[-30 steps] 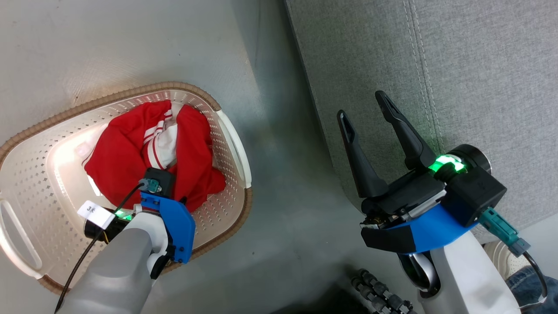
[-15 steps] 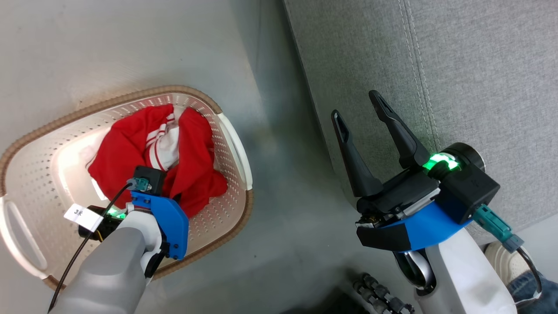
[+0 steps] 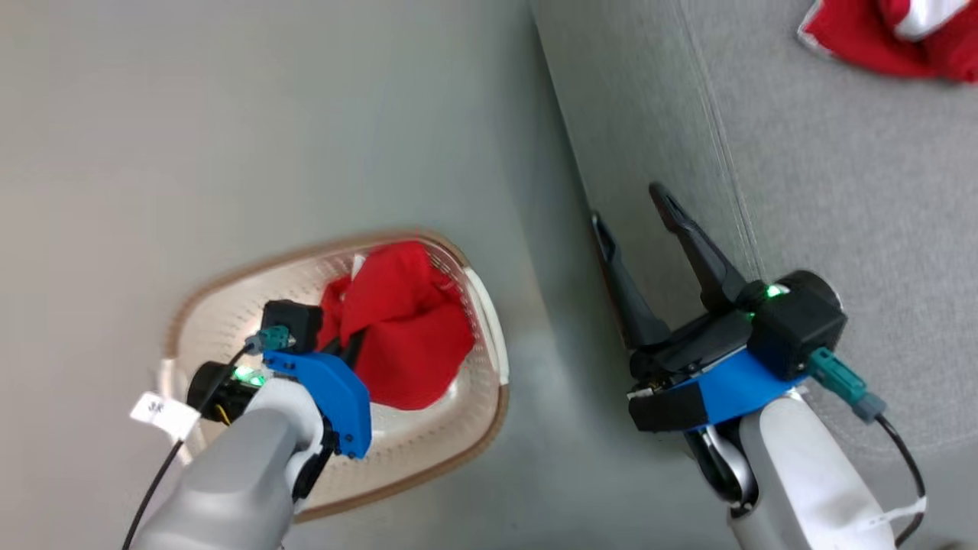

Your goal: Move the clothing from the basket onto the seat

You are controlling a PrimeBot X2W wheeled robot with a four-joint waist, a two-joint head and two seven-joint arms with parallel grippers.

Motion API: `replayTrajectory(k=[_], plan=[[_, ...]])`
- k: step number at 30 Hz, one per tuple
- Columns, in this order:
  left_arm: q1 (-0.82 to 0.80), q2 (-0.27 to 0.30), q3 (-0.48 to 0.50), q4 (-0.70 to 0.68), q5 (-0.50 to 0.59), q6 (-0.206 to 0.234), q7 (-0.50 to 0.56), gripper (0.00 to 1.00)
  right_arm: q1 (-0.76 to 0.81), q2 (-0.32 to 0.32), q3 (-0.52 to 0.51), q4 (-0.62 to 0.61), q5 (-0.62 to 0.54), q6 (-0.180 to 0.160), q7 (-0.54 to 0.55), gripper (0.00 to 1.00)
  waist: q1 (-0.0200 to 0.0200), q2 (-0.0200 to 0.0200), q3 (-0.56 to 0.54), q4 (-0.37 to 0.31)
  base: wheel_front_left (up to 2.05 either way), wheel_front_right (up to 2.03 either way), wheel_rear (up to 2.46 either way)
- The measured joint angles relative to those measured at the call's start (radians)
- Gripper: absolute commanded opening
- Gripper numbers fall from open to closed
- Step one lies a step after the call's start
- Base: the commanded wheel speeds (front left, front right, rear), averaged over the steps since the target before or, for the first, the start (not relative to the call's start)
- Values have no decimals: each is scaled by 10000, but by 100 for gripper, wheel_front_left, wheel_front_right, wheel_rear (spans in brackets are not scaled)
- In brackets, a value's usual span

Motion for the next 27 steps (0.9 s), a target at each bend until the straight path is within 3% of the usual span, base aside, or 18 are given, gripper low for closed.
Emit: replayTrajectory(k=[16,27], plan=[[456,-466,-836,-1235,-537,0,-790,0,1537,6,-581,738,-261,-2,825,100,-1,1,-3935,1801,0,0,0],[-441,-934,-1009,-1712,-593,0,-861,0,2327,6,-305,761,-54,0,1317,100,-1,1,-5548,2351,0,0,0]])
